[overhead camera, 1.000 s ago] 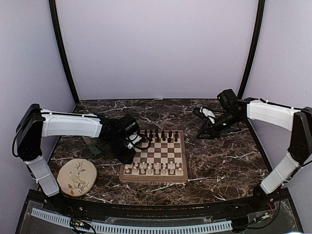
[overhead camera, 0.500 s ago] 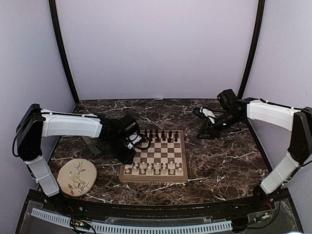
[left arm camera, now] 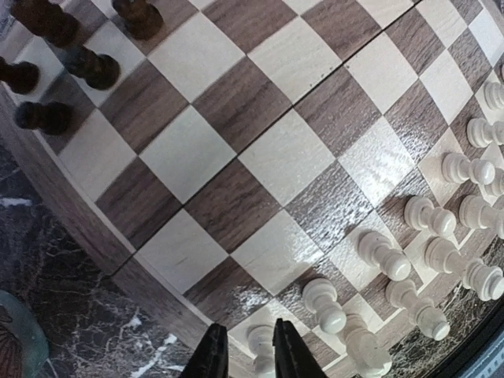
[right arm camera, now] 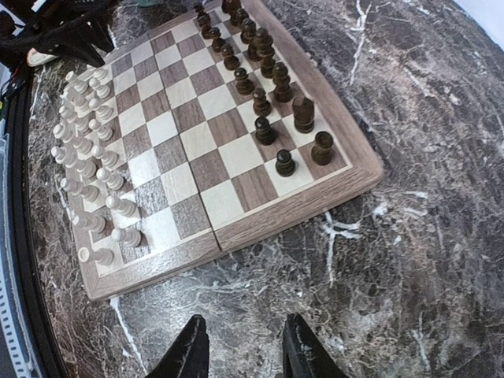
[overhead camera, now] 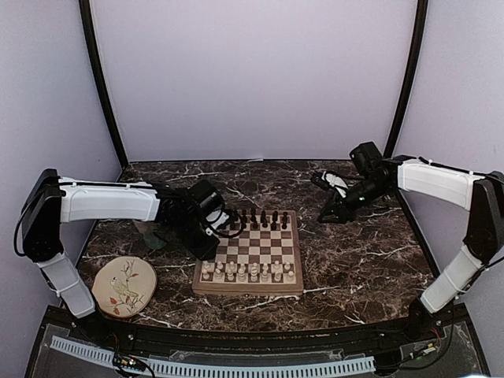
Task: Set up the chess pieces on the board
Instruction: Place the pawn on a2, then reset both arms
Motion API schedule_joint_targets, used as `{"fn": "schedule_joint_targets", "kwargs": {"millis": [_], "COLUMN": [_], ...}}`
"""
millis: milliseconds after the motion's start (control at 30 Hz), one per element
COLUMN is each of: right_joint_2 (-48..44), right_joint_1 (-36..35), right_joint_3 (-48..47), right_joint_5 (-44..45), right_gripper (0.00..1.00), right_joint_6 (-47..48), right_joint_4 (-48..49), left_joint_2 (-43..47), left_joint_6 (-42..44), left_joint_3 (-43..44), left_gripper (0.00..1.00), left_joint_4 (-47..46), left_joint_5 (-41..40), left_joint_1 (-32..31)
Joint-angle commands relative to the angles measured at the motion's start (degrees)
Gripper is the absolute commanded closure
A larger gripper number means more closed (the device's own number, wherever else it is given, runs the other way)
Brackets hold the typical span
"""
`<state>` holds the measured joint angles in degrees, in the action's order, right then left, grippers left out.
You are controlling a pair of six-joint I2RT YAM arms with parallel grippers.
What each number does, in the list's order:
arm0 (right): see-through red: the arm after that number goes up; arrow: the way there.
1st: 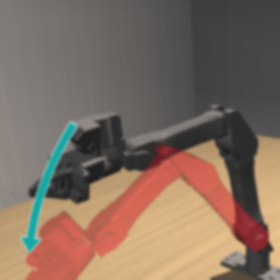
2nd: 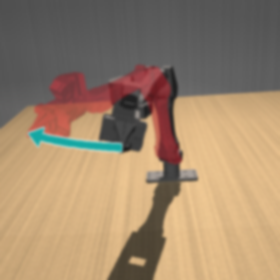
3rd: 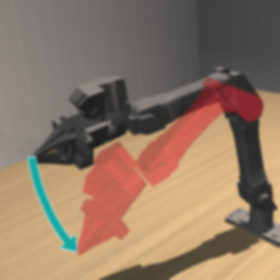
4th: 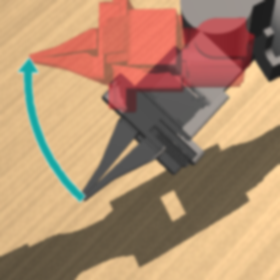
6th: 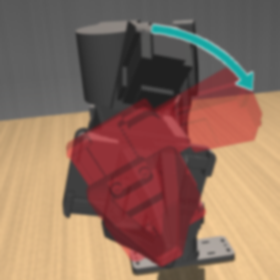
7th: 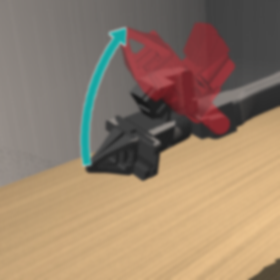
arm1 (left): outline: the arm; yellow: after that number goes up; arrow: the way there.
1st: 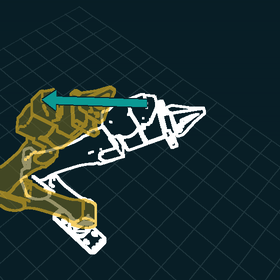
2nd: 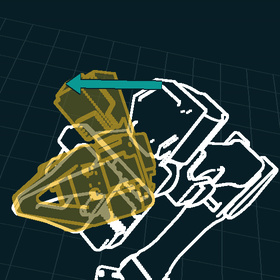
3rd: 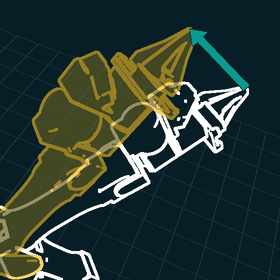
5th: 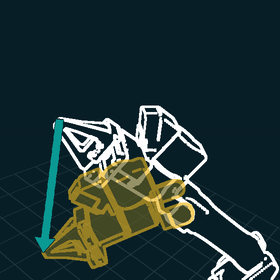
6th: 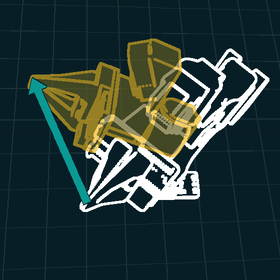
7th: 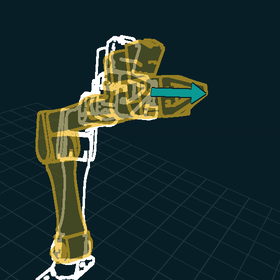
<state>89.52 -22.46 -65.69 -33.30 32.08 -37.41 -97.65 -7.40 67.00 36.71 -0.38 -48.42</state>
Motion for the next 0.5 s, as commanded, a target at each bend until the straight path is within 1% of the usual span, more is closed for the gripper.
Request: {"fn": "schedule_joint_targets", "kwargs": {"millis": [0, 100, 200, 267, 300, 333, 400, 433, 467], "right_joint_2": [-3.0, -6.3, -10.0, -12.8, -14.2, -15.8, -19.4, -21.1, -22.2], "right_joint_1": [-0.1, 0.0, 0.6, 1.2, 1.5, 1.8, 2.8, 3.5, 4.4], "right_joint_3": [-4.7, -7.4, -9.8, -10.7, -10.9, -10.9, -10.0, -9.2, -8.6], "right_joint_5": [4.5, 9.5, 17.1, 20.9, 23.0, 25.9, 32.1, 34.8, 36.7], "right_gripper": [0.68, 0.68, 0.7, 0.68, 0.63, 0.57, 0.39, 0.27, 0.12], "right_joint_6": [-3.1, -5.0, -8.0, -9.5, -10.4, -11.1, -13.3, -14.7, -15.8], "right_joint_4": [0.9, 1.5, 2.9, 4.4, 5.3, 6.1, 8.8, 10.3, 11.4], "left_joint_2": [7.3, 11.3, 15.5, 18.6, 19.9, 21.1, 22.9, 23.7, 24.4], "left_joint_6": [4.2, 6.1, 7.6, 9.2, 10.0, 10.4, 10.4, 10.5, 10.5], "left_joint_3": [2.5, 4.1, 6.1, 6.4, 6.5, 6.8, 7.7, 7.7, 7.5], "left_gripper": [0.77, 0.77, 0.78, 0.77, 0.76, 0.75, 0.7, 0.64, 0.59], "left_joint_4": [0.0, -0.3, -0.7, -2.5, -3.5, -4.2, -5.8, -6.8, -8.2], "left_joint_5": [-5.9, -7.8, -8.9, -10.3, -10.8, -11.8, -13.1, -13.7, -14.3], "left_joint_1": [0.9, 3.7, 7.0, 9.3, 10.2, 11.0, 12.0, 12.1, 12.1]}}
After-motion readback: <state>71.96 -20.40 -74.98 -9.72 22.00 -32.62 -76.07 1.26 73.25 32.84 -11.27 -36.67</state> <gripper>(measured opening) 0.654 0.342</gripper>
